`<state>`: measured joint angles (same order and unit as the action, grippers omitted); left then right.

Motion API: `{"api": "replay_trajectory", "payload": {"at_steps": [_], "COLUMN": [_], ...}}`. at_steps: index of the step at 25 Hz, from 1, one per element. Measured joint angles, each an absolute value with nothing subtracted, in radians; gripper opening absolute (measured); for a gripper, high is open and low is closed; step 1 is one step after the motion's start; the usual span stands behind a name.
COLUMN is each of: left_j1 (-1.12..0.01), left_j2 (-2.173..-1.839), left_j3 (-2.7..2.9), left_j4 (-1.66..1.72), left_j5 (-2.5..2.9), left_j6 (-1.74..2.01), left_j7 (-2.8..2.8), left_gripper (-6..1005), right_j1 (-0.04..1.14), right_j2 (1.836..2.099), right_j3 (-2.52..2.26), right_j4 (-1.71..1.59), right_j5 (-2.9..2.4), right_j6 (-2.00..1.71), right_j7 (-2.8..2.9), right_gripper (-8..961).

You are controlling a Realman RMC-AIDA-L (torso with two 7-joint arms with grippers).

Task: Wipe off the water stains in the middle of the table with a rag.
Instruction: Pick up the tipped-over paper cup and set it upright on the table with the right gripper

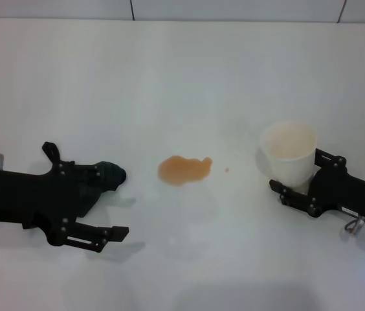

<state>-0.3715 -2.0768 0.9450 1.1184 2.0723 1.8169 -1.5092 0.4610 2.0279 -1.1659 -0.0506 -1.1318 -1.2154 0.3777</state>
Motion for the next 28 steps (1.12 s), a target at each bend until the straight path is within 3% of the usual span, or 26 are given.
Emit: {"api": "replay_trajectory", "payload": {"at_steps": [10, 21, 28], "left_j1": [-0.369, -0.368, -0.368], "left_j2": [-2.077, -2.077, -2.077], "left_j3": [0.945, 0.945, 0.945], "left_j4": [1.118, 1.118, 1.123], "left_j5": [2.072, 2.072, 2.072], "left_j6": [1.82, 1.829, 1.832], "left_j7": [-1.511, -1.515, -1.515], "left_gripper": [849, 848, 847], "right_j1": [0.444, 0.431, 0.416], "right_j2": [2.028, 2.026, 2.022], "right_j3": [-1.165, -1.166, -1.166], "right_j4": [-0.051, -0.05, -0.052], "right_j5": [-1.129, -1.133, -1.133], "right_j6": [-1.225, -1.275, -1.291], "right_j7": [0.382, 0.382, 0.383], "right_gripper": [708, 797, 797]}}
